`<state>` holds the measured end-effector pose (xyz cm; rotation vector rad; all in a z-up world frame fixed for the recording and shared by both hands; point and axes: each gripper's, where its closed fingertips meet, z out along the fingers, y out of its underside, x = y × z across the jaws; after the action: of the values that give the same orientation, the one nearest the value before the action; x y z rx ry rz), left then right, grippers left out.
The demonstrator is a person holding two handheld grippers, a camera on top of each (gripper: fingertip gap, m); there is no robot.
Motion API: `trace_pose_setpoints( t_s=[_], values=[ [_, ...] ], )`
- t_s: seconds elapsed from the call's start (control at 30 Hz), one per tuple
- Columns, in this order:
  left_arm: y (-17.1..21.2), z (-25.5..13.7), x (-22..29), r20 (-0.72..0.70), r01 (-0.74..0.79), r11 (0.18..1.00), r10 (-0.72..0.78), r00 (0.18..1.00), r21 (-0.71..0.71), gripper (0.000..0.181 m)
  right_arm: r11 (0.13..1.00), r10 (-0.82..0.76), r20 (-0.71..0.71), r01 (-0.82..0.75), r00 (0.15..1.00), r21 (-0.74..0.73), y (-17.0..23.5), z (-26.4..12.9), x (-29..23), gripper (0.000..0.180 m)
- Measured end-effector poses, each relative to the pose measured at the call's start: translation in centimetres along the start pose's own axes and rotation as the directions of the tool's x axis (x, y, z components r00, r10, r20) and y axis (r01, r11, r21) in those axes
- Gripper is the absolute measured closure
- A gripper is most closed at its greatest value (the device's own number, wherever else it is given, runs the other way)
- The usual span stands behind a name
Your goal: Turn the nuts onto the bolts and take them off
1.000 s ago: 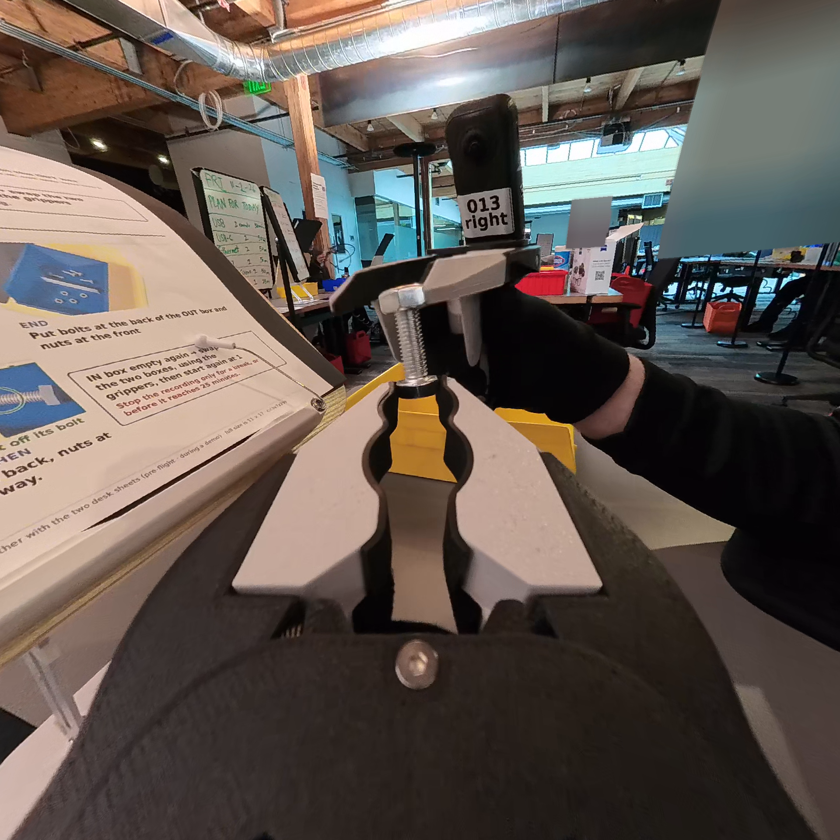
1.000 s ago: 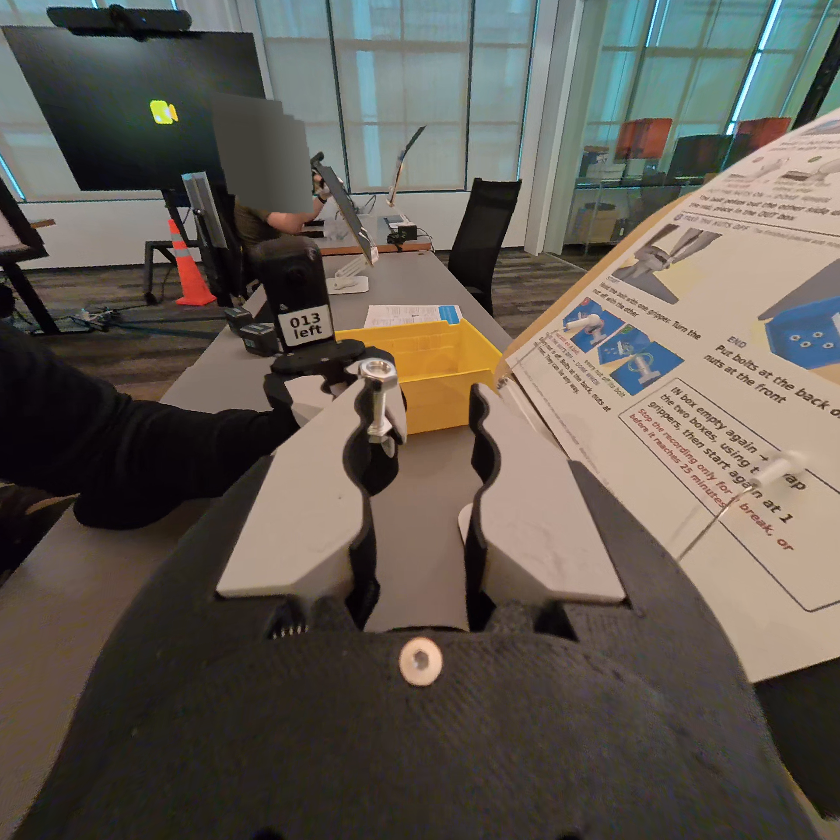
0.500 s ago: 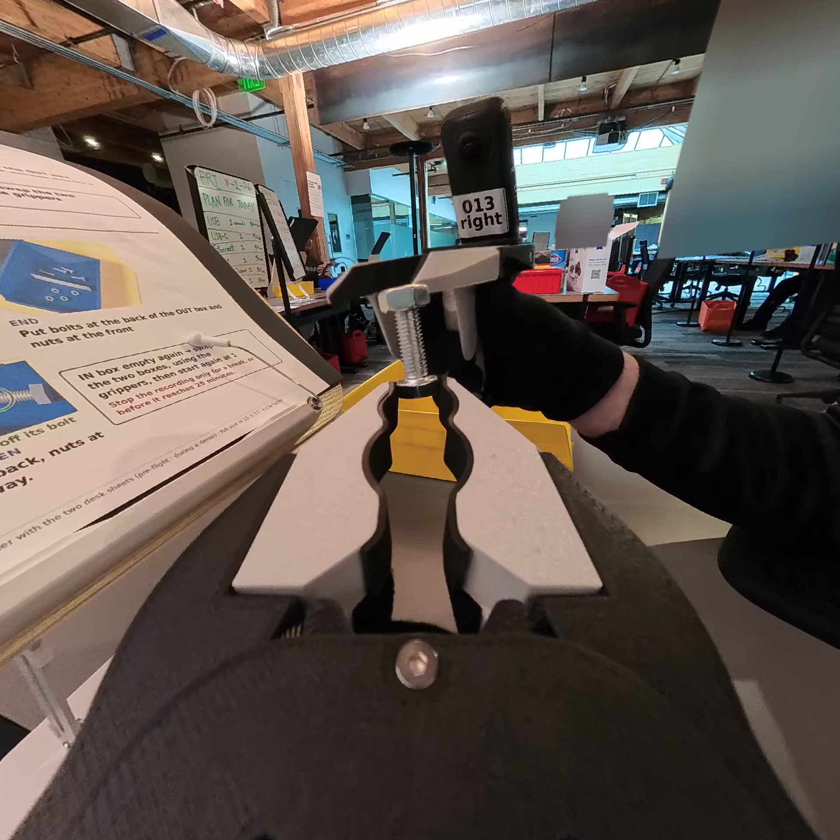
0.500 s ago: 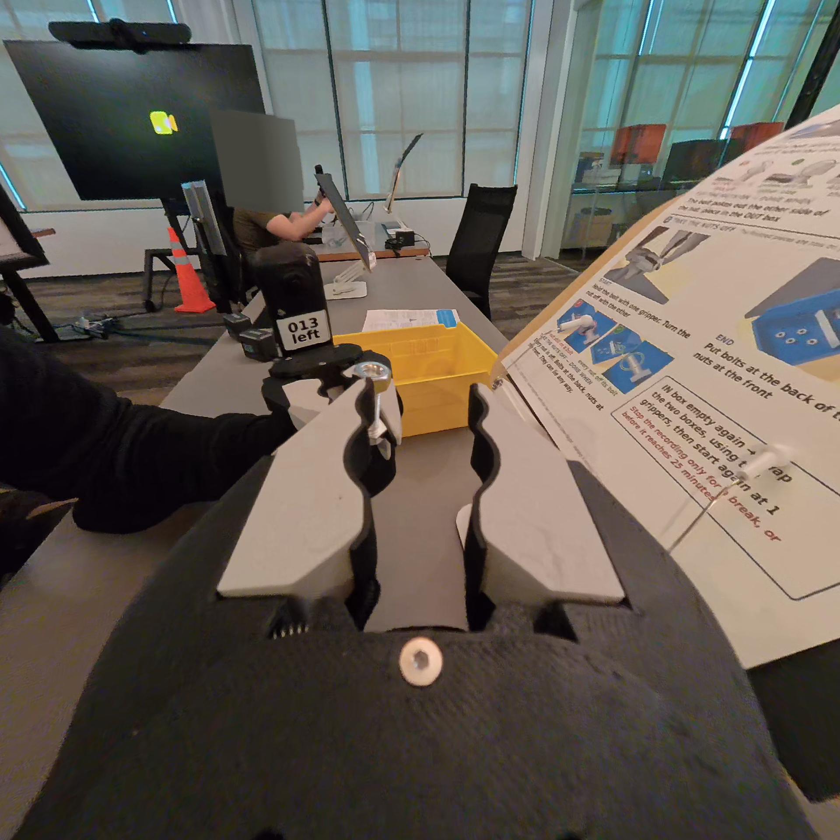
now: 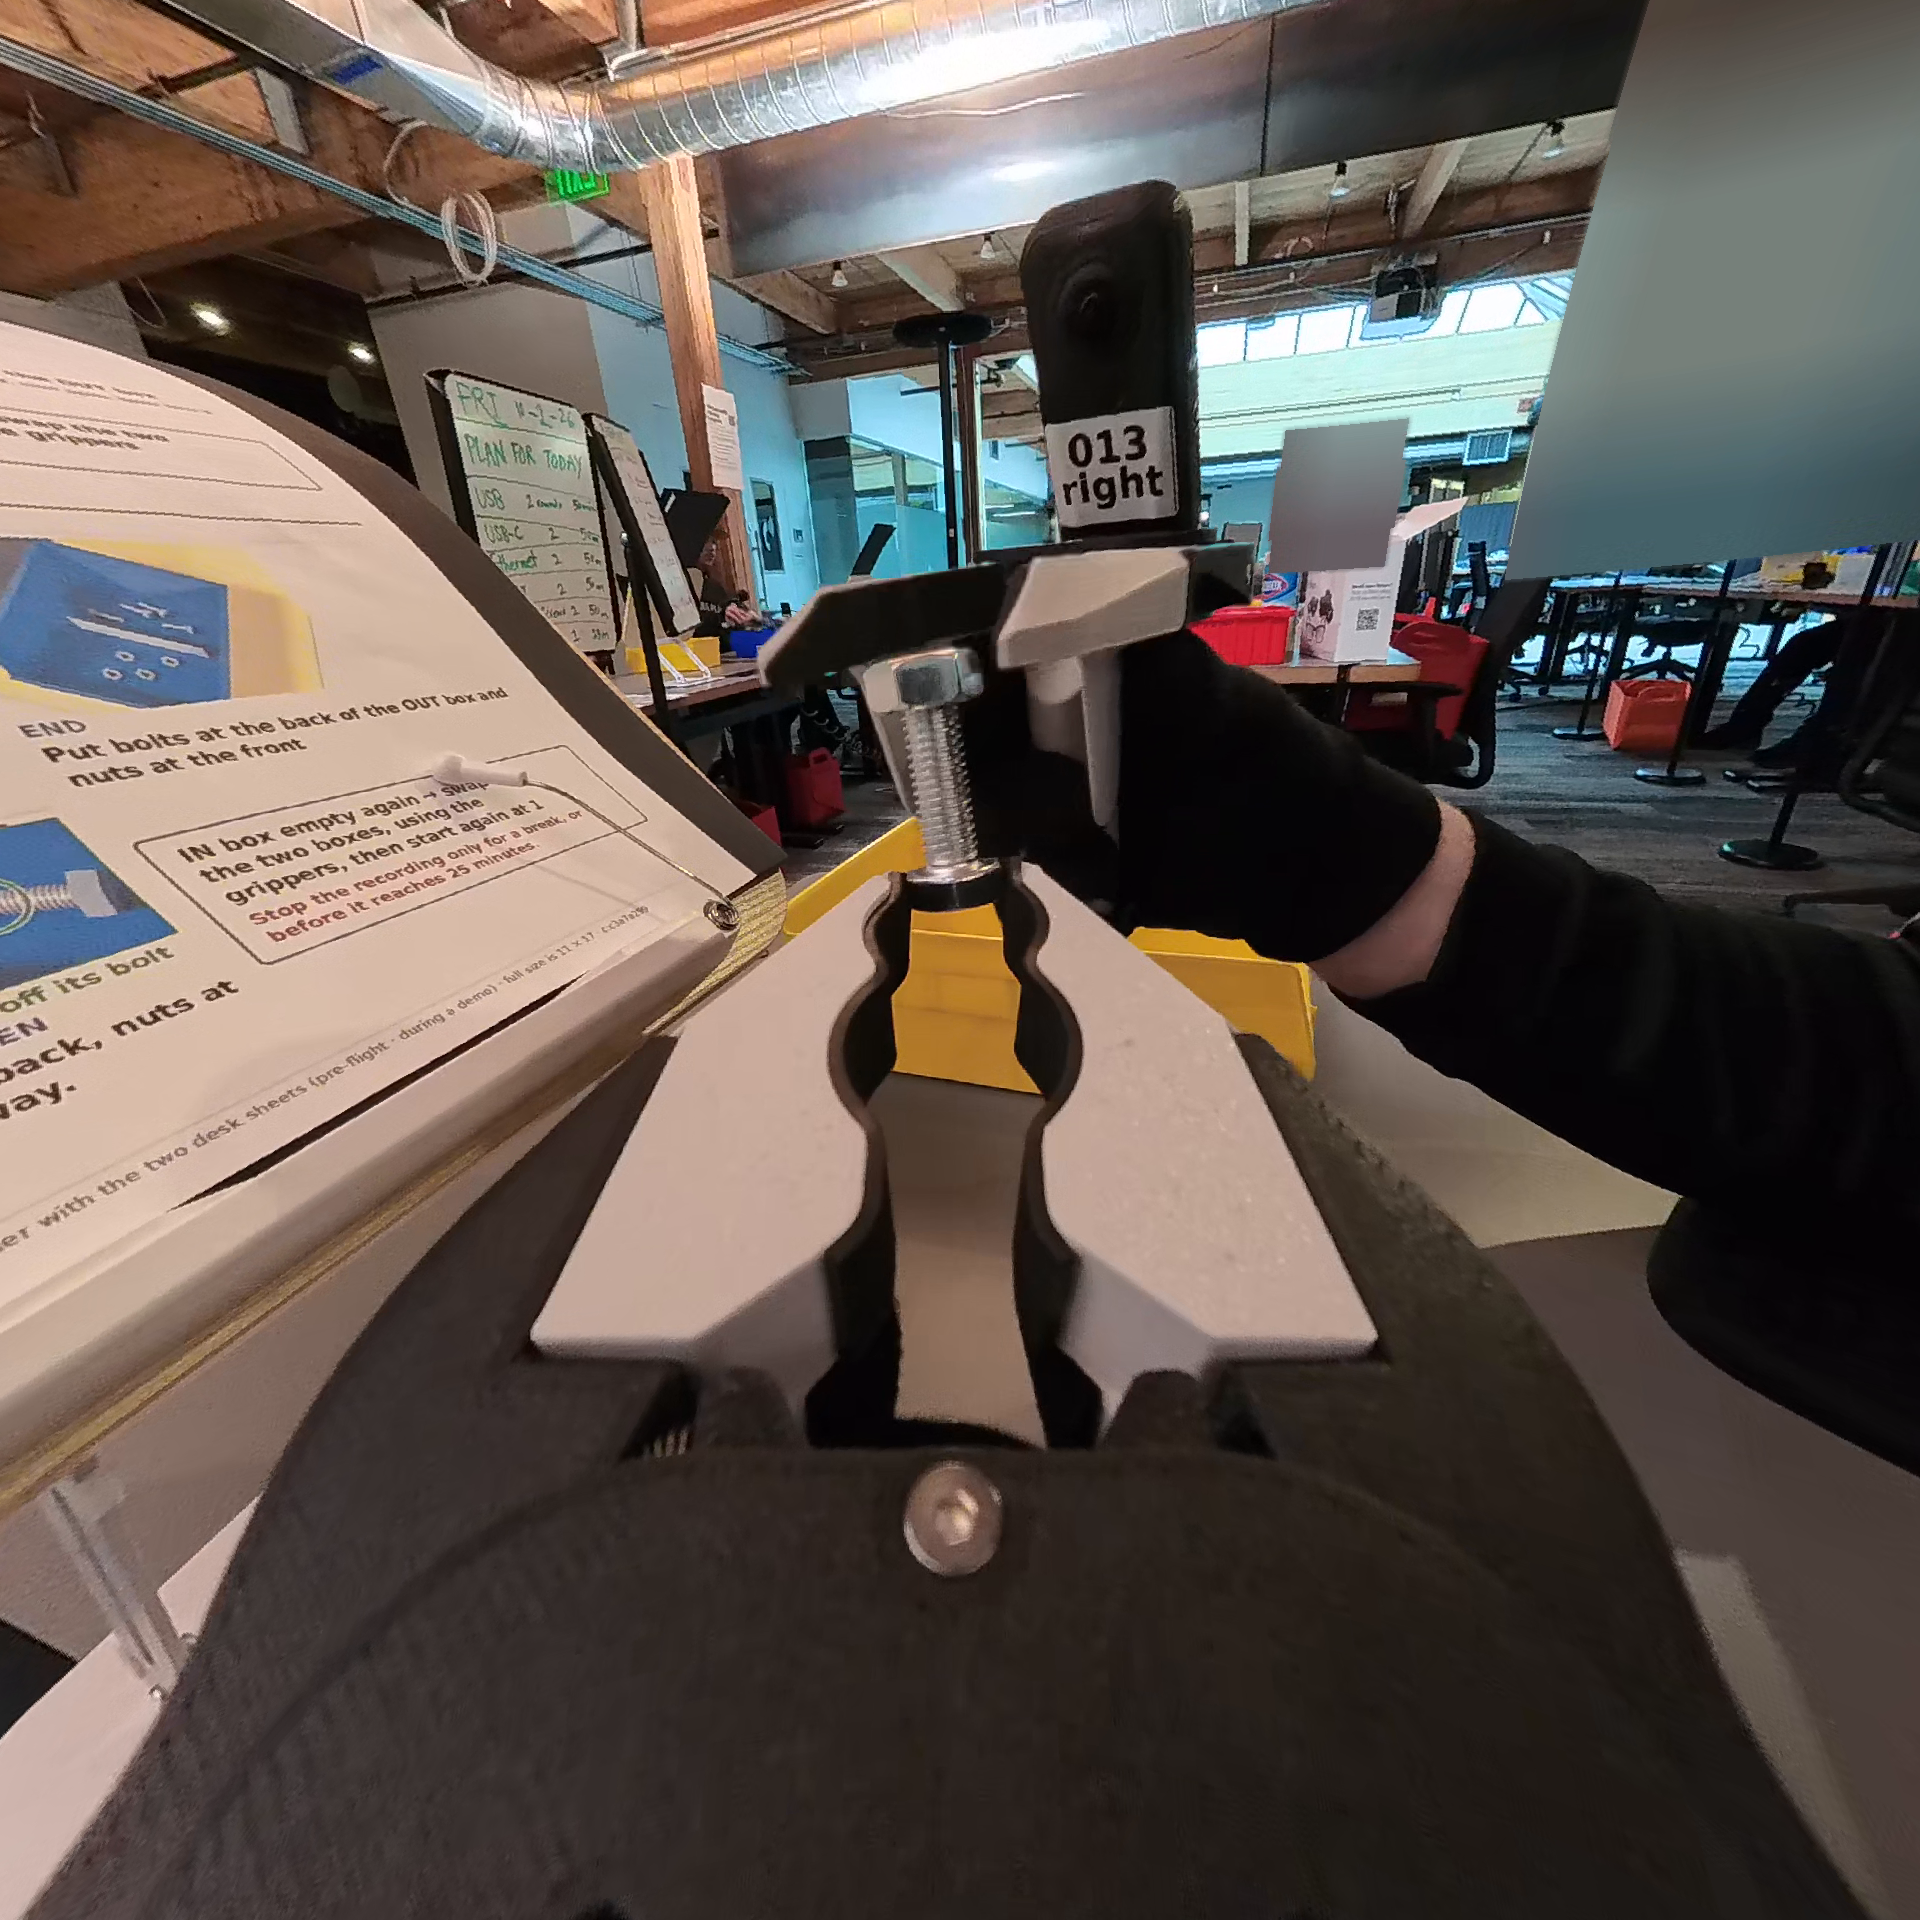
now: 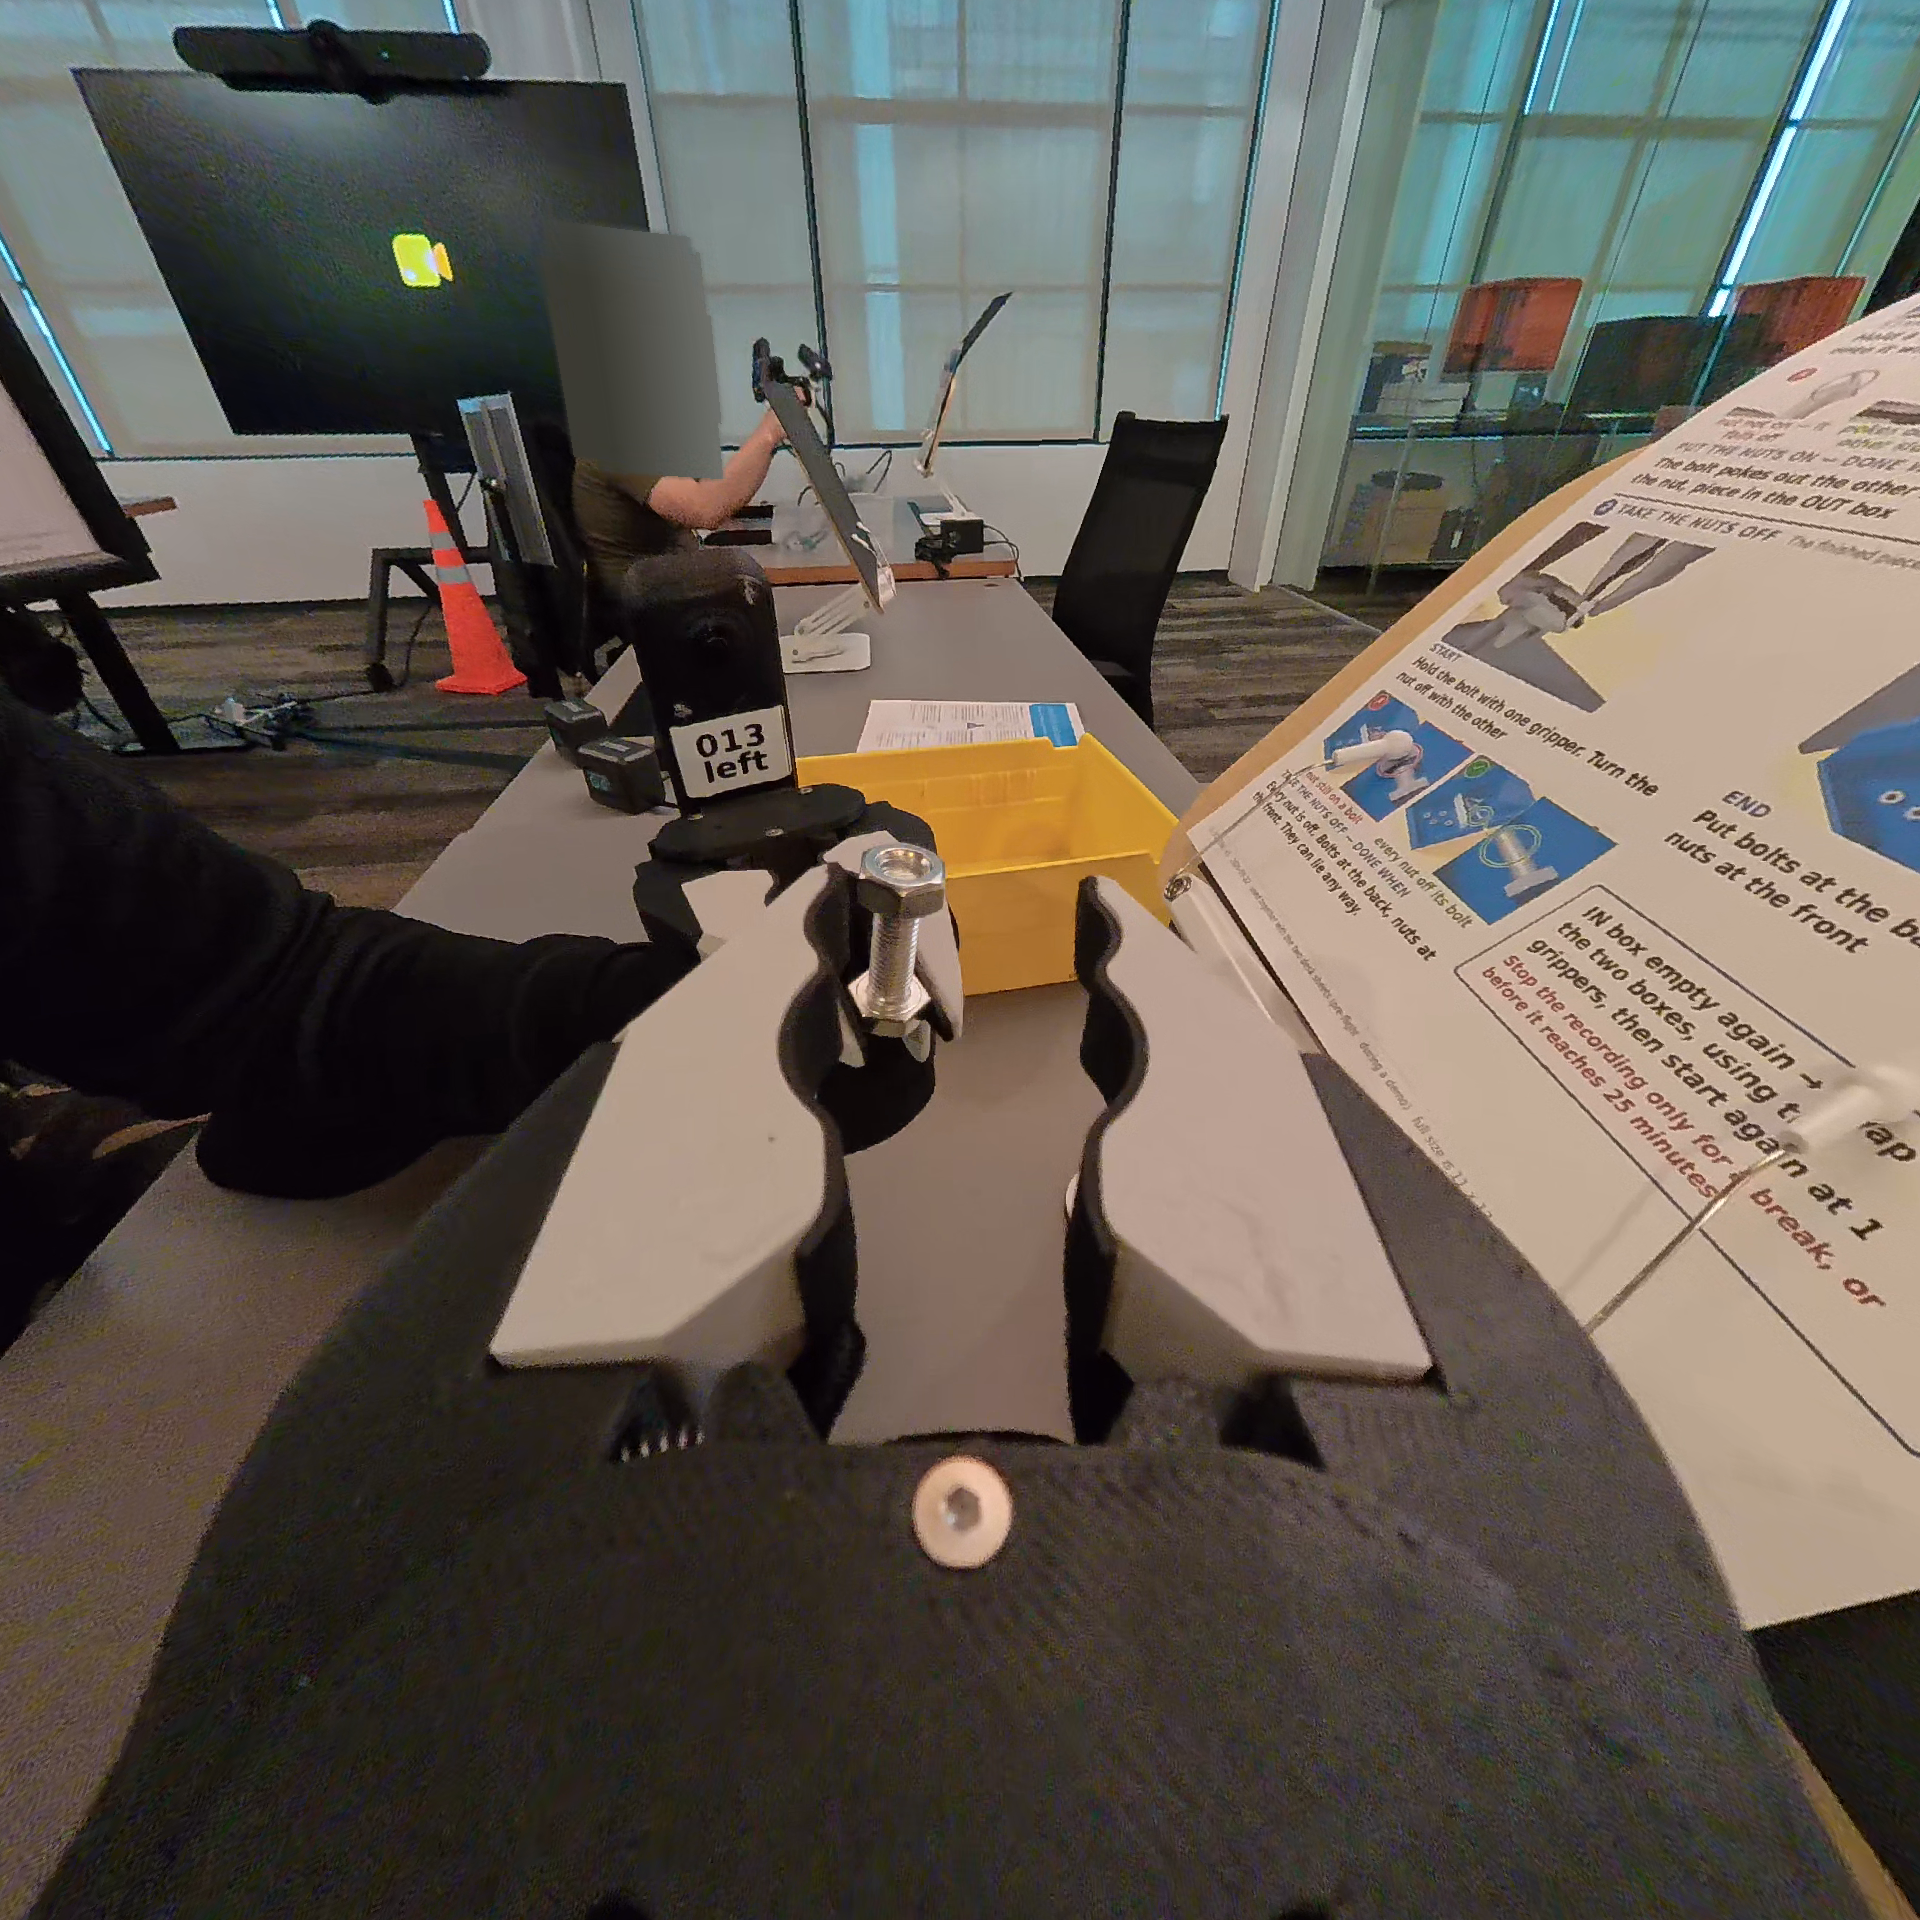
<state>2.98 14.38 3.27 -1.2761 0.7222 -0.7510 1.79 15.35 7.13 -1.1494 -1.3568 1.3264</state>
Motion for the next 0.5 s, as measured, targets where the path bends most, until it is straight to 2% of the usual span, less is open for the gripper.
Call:
trace_pose_setpoints(
  t_s=[0.1,0.2,0.33,0.5],
  values=[
    [0.3,0.0,-0.5,0.036,-0.021,1.0,0.022,0.999,-0.018,0.165,1.0,0.004,-0.015,-0.004,1.0,-0.013,0.0,-0.2,0.2,0.136],
    [1.1,-0.1,-1.6,0.126,-0.104,0.99,0.116,0.985,-0.098,0.165,0.998,0.03,-0.034,-0.032,0.999,-0.057,0.4,-0.3,0.4,0.134],
    [2.3,-0.1,-3.0,0.234,-0.2,0.96,0.243,0.941,-0.195,0.165,0.985,0.038,-0.104,-0.054,0.994,-0.161,1.5,-0.3,0.9,0.135],
    [3.9,-0.1,-3.9,0.292,-0.315,0.899,0.403,0.868,-0.303,0.165,0.957,0.08,-0.133,-0.113,0.988,-0.267,2.6,0.1,0.3,0.129]
  ],
)
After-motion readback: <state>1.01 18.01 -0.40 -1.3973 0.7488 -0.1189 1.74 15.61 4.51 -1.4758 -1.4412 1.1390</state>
